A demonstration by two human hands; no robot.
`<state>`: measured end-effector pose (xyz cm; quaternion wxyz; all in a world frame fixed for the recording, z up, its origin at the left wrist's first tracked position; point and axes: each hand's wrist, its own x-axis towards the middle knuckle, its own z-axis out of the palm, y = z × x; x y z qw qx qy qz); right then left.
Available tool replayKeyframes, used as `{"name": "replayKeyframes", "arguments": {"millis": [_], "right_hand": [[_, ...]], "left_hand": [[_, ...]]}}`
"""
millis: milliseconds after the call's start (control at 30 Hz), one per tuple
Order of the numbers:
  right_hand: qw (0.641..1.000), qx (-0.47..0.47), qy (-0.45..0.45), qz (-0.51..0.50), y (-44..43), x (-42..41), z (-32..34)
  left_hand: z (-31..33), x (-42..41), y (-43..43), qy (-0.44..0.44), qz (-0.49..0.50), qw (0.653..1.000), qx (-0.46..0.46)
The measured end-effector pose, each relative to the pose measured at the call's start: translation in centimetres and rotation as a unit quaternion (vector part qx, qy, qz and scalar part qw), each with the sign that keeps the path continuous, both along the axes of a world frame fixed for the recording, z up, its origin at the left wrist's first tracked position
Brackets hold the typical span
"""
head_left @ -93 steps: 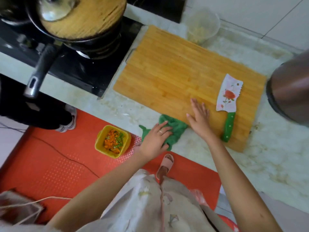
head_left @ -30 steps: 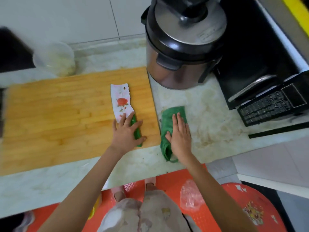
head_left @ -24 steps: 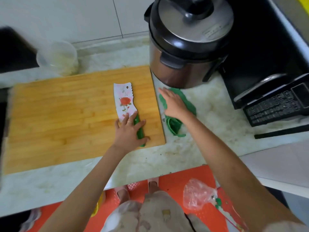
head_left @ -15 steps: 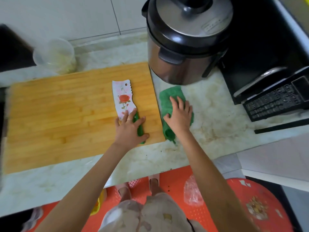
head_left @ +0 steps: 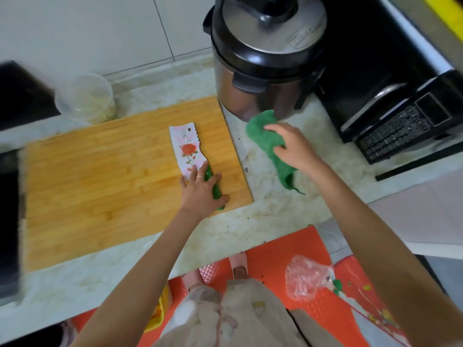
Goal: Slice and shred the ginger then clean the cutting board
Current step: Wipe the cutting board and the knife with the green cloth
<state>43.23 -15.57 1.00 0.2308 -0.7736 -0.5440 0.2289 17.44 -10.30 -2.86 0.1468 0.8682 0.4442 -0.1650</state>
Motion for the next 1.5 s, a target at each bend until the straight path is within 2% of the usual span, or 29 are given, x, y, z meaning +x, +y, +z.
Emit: {"name": "replayKeyframes", "arguments": {"millis": [100,167,233,333,533,600,667,700,733,800,867,933,1000,1100,1200,1300,1400,1500], "right_hand": [[0.985,-0.059,-0.146,0.075,5.5,-3.7,-3.3],[0.970,-0.113,-0.202,0.070,7.4,-5.2,-5.3],[0.975,-0.131,-0.173,0.054,8.8,-5.1,-6.0],[0.986,-0.140,-0.070,0.065,8.1,-4.5,-5.6],[0.984,-0.160,0.017,0.074,-6.0,-6.9,-4.9],[0.959,-0.248,0.051,0.124,-10.6,-6.8,-3.3],[0.902,-0.387,0.049,0.183,-14.4,-5.4,-1.2],[0.883,-0.427,0.045,0.187,-15.7,-4.3,-0.2],[0.883,-0.435,0.045,0.170,-16.7,-3.0,0.8],[0.922,-0.370,0.057,0.096,-16.8,-0.8,2.0],[0.971,-0.226,0.076,-0.005,-14.9,0.2,2.3],[0.990,-0.086,0.065,-0.092,-11.7,-0.5,1.8],[0.991,-0.024,0.042,-0.128,-8.4,-2.4,0.0],[0.996,-0.060,0.013,-0.063,-5.0,-6.9,-3.2],[0.979,-0.126,-0.161,0.013,-4.3,-8.9,-5.7],[0.970,-0.123,-0.211,0.017,-3.5,-6.4,-5.7],[0.956,-0.158,-0.239,-0.058,-2.9,-1.5,-5.5],[0.926,-0.243,-0.223,-0.183,-5.2,3.1,-5.1]], "left_hand": [[-0.1,0.1,0.1,0.005,-0.001,1.000,0.001],[-0.1,0.3,0.1,0.006,-0.005,1.000,0.002],[0.1,0.4,0.3,0.006,-0.005,1.000,0.005],[0.1,0.2,0.0,0.011,-0.005,1.000,-0.005],[0.5,-0.2,0.7,0.044,-0.045,0.998,0.028],[0.5,-0.4,0.5,0.042,-0.047,0.998,0.031],[0.2,-0.6,0.2,0.035,-0.047,0.998,0.032],[0.1,-0.7,0.0,0.033,-0.047,0.998,0.036],[0.1,-0.6,-0.3,0.031,-0.050,0.997,0.039],[0.2,-0.6,-0.5,0.026,-0.050,0.998,0.042],[0.5,-0.6,-0.3,0.019,-0.049,0.998,0.041],[1.0,-0.6,0.0,0.011,-0.063,0.997,0.041],[1.5,-0.6,0.3,-0.006,-0.052,0.998,0.020],[1.7,-1.1,0.6,0.003,-0.005,1.000,-0.007],[1.2,-1.8,1.2,0.039,0.034,0.996,-0.067],[0.8,-2.7,1.9,0.078,-0.014,0.995,-0.059],[0.6,-3.7,2.4,0.105,-0.059,0.993,-0.014],[0.1,-4.3,2.4,0.078,-0.037,0.996,-0.024]]}}
